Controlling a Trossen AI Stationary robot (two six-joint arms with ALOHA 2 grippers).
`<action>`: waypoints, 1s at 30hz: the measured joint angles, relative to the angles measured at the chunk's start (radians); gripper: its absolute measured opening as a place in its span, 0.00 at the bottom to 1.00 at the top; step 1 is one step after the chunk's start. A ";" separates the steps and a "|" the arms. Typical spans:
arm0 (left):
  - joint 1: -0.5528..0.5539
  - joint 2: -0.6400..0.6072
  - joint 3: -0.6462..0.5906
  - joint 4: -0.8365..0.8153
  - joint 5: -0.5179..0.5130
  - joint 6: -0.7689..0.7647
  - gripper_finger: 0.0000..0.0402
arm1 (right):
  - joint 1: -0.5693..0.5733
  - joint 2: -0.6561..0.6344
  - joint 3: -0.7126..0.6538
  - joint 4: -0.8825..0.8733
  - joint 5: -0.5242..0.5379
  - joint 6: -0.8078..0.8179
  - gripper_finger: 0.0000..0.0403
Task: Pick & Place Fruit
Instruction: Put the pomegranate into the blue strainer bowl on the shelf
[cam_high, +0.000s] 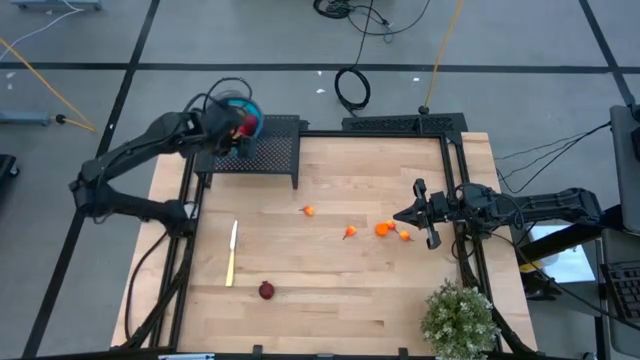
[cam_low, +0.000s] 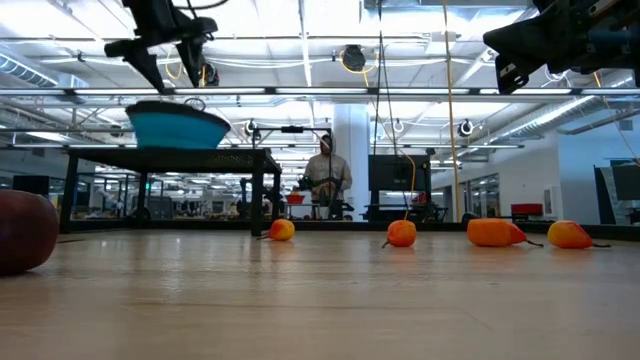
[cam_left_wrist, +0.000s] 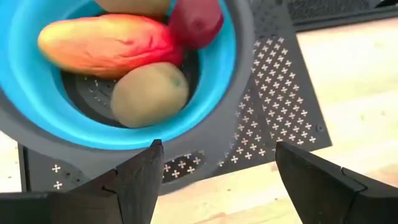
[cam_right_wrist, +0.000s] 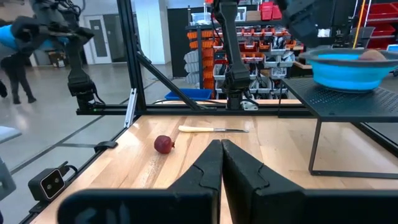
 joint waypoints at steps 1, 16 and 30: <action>-0.020 -0.005 0.000 0.000 -0.016 -0.015 0.77 | 0.000 0.000 0.000 0.000 0.000 0.000 0.01; -0.184 -0.030 0.000 -0.002 -0.019 -0.073 0.77 | 0.000 0.000 0.000 0.000 0.000 0.000 0.01; -0.171 -0.028 0.000 -0.013 -0.160 0.253 0.77 | 0.000 0.000 0.000 0.000 0.000 0.000 0.01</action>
